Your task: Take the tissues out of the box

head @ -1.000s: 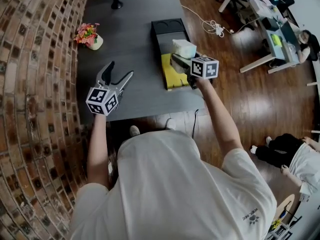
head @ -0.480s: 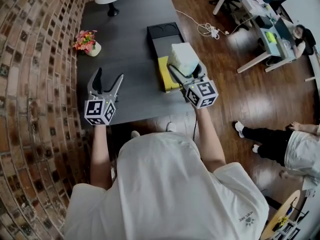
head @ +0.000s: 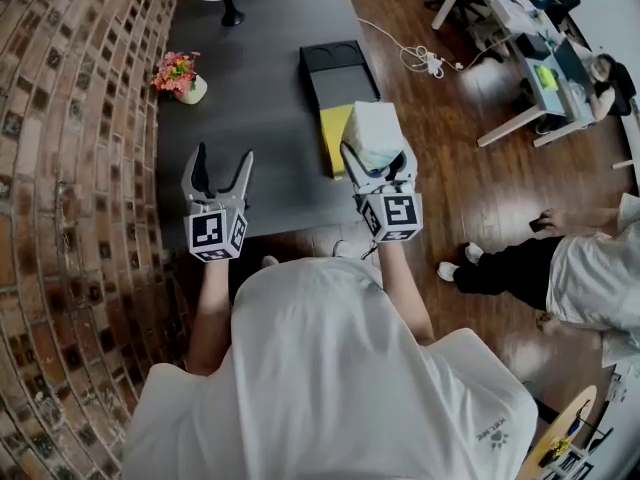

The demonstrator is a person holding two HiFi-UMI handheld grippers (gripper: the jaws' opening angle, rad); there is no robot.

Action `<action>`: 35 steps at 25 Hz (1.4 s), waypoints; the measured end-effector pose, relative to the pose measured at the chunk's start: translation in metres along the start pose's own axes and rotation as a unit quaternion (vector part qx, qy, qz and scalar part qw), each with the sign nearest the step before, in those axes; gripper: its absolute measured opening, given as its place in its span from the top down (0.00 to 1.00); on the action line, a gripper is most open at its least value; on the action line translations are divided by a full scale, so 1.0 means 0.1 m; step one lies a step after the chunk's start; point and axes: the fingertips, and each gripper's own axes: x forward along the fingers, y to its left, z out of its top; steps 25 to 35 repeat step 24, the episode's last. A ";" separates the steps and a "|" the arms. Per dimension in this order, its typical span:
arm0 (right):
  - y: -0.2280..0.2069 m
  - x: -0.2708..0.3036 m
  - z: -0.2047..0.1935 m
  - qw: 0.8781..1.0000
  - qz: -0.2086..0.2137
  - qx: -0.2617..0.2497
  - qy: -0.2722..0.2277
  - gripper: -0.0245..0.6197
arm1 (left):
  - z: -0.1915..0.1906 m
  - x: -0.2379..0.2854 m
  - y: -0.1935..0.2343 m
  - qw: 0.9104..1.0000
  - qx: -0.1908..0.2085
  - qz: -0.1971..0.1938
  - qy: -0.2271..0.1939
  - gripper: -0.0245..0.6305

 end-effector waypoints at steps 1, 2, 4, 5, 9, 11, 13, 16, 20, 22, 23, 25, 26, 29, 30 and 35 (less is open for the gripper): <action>0.01 0.00 -0.01 1.000 -0.003 -0.002 -0.002 0.33 | 0.00 -0.01 0.00 1.000 0.004 0.007 -0.001 0.39; 0.01 0.00 -0.01 1.000 -0.004 -0.002 -0.004 0.33 | 0.01 -0.02 0.01 1.000 0.004 0.013 -0.003 0.39; 0.04 0.00 0.01 1.000 -0.001 -0.005 -0.007 0.33 | 0.02 -0.03 0.03 1.000 -0.002 0.021 -0.006 0.39; 0.06 0.01 0.02 1.000 0.002 -0.009 -0.008 0.33 | 0.02 -0.03 0.04 1.000 -0.005 0.023 -0.006 0.39; 0.13 0.02 0.08 1.000 0.014 -0.019 -0.012 0.33 | 0.04 0.00 0.05 1.000 -0.008 0.025 -0.006 0.39; 0.16 0.03 0.10 1.000 0.018 -0.022 -0.013 0.33 | 0.05 0.02 0.03 1.000 -0.007 0.024 -0.006 0.39; 0.18 0.04 0.13 0.999 0.021 -0.026 -0.016 0.33 | 0.05 0.03 0.02 1.000 -0.006 0.023 -0.006 0.39; 0.20 0.05 0.15 0.999 0.023 -0.027 -0.018 0.33 | 0.06 0.05 0.00 1.000 -0.006 0.022 -0.006 0.39; 0.16 0.04 0.13 1.000 0.017 -0.022 -0.013 0.33 | 0.05 0.05 -0.02 1.000 -0.004 0.023 -0.005 0.39; 0.12 0.03 0.12 1.000 0.013 -0.019 -0.010 0.33 | 0.05 0.05 -0.03 1.000 -0.005 0.024 -0.005 0.39; 0.10 0.03 0.12 1.000 0.012 -0.018 -0.009 0.33 | 0.05 0.05 -0.04 1.000 -0.005 0.024 -0.004 0.39; 0.08 0.02 0.12 1.000 0.010 -0.017 -0.009 0.33 | 0.05 0.05 -0.05 1.000 -0.005 0.025 -0.004 0.39; 0.08 0.02 0.12 1.000 0.010 -0.017 -0.009 0.33 | 0.05 0.05 -0.05 1.000 -0.005 0.025 -0.004 0.39; 0.08 0.02 0.12 1.000 0.010 -0.017 -0.009 0.33 | 0.05 0.05 -0.05 1.000 -0.005 0.025 -0.004 0.39; 0.08 0.02 0.12 1.000 0.010 -0.017 -0.009 0.33 | 0.05 0.05 -0.05 1.000 -0.005 0.025 -0.004 0.39; 0.08 0.02 0.12 1.000 0.010 -0.017 -0.009 0.33 | 0.05 0.05 -0.05 1.000 -0.005 0.025 -0.004 0.39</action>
